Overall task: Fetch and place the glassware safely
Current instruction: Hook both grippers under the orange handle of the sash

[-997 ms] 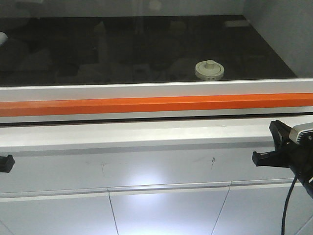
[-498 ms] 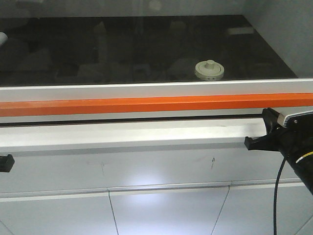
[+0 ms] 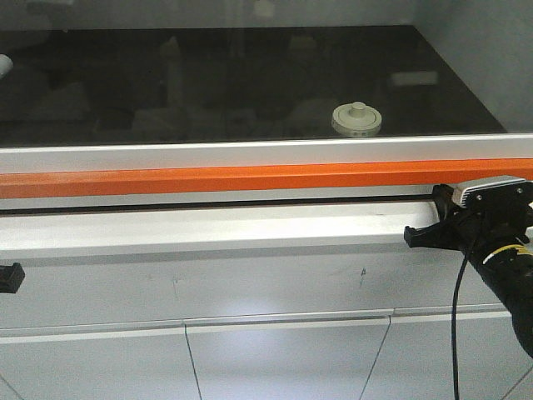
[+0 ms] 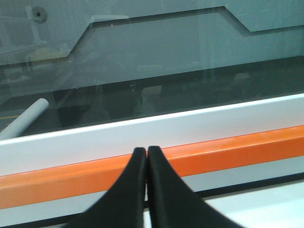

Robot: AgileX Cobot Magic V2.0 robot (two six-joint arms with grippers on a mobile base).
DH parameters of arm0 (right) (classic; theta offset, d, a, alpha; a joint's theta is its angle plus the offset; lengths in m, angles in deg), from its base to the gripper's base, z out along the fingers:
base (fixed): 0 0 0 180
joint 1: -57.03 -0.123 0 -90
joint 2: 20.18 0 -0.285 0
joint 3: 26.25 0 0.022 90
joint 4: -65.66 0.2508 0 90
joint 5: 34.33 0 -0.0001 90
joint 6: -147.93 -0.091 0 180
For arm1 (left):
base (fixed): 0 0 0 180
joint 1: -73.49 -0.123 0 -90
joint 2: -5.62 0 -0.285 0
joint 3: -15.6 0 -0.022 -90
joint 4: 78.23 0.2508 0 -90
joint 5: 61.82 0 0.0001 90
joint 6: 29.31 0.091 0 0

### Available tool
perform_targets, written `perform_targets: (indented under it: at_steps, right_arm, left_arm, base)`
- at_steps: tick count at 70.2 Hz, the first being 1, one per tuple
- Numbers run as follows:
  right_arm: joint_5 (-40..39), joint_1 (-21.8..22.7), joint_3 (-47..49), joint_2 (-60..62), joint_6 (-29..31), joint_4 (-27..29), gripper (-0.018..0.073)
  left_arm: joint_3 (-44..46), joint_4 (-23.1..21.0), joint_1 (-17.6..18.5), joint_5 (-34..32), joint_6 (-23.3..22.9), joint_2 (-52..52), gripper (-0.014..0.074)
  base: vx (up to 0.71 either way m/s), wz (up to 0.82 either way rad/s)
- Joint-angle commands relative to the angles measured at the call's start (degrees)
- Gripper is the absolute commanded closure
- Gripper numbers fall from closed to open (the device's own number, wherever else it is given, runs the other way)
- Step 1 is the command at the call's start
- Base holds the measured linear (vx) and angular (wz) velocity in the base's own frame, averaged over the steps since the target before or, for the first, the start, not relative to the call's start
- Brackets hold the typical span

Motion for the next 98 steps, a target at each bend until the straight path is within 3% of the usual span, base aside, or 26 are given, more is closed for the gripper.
perform_targets:
  at_steps: [1, 26, 76, 98]
  right_arm:
    - [-4.5, -0.1, 2.6, 1.2, 0.5, -0.2, 0.0560]
    - [-7.2, -0.1, 2.9, 1.2, 0.5, -0.2, 0.0560]
    - [-7.3, -0.1, 2.9, 1.2, -0.1, -0.2, 0.0560]
    - [-6.9, -0.1, 2.9, 1.2, -0.1, -0.3, 0.0560]
  left_arm:
    - [1.3, -0.3, 0.0, -4.0, -0.2, 0.2, 0.0603]
    - [1.3, -0.3, 0.0, -3.3, 0.0, -2.7, 0.0603]
    - [1.9, -0.9, 0.0, -32.4, 0.0, -35.3, 0.0603]
    - [8.6, -0.8, 0.0, -30.9, 0.0, -40.9, 0.0603]
  base:
    - [0.00, 0.00]
    - [0.00, 0.00]
    - [0.00, 0.00]
    - [0.00, 0.00]
